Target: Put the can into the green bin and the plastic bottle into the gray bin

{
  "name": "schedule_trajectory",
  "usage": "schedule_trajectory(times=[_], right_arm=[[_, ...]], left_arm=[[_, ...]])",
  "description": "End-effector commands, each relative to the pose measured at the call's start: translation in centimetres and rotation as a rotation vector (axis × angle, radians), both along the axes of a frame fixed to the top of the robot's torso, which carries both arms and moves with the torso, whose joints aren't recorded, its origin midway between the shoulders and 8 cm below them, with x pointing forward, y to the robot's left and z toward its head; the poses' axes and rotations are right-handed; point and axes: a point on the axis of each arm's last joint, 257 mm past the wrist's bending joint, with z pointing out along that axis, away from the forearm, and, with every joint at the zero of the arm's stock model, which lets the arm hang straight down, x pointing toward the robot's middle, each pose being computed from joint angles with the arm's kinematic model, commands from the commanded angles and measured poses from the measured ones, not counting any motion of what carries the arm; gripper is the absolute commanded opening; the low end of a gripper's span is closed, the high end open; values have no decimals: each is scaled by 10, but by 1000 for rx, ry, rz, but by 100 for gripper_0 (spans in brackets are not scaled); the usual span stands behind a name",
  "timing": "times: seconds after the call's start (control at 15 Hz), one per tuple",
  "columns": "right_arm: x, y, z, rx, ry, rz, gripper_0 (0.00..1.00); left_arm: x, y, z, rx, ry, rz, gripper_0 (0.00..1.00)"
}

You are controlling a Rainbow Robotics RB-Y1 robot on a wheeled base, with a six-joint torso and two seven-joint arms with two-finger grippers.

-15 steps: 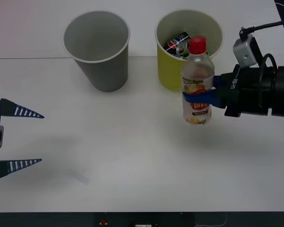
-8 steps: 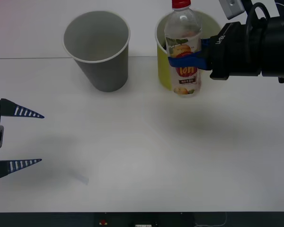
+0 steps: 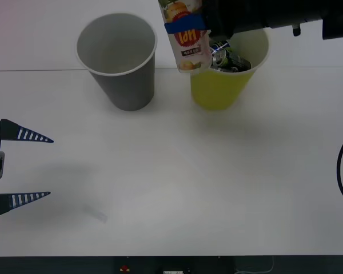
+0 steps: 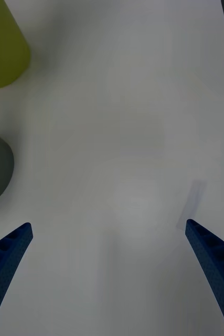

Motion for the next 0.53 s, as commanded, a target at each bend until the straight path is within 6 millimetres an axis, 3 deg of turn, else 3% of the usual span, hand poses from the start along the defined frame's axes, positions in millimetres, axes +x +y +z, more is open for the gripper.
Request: schedule_trajectory(times=[0.07,0.53], right_arm=[[24,28,11,-27,2,-4,0],[62,92,1,-128,8,-40,0]], left_arm=[[0,0,0,0,0,0,100],[0,0,0,0,0,0,100]])
